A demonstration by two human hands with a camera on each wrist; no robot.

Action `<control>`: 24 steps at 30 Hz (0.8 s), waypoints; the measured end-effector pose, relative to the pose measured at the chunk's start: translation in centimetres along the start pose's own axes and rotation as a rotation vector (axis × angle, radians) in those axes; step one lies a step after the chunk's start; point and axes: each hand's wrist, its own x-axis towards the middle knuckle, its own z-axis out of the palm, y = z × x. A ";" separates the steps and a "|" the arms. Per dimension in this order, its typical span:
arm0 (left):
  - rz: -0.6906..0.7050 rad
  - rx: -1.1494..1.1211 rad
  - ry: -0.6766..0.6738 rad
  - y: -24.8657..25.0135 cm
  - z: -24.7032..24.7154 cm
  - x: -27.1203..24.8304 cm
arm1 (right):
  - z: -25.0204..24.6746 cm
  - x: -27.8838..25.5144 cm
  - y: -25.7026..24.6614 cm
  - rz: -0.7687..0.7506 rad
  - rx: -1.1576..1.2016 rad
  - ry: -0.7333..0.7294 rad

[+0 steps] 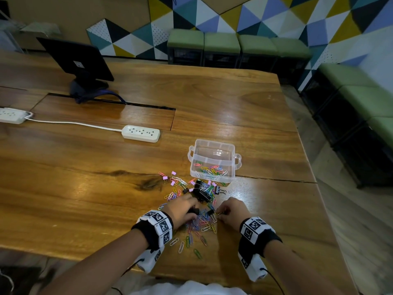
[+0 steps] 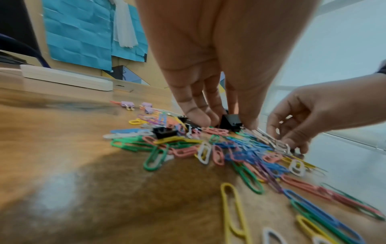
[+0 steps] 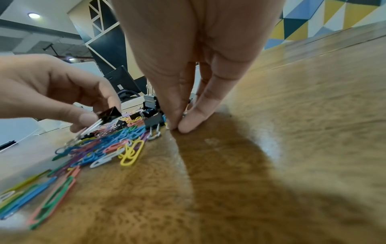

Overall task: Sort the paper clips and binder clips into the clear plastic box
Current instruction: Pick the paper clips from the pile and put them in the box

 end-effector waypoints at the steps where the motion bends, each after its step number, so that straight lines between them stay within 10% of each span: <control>1: -0.017 -0.014 0.036 -0.4 -0.3 -0.1 | 0.0 -0.1 0.0 -0.006 -0.012 -0.013; 14: -0.356 0.007 0.175 -6.9 -2.4 -0.6 | 0.4 -2.1 -0.6 -0.135 -0.100 -0.151; 19: -0.208 0.036 0.274 -4.3 -1.8 -1.6 | 1.1 -2.7 -1.1 -0.151 -0.086 -0.160; 24: -0.151 -0.036 0.032 -1.4 -1.0 -3.4 | 2.2 -3.2 -1.7 -0.143 -0.040 -0.177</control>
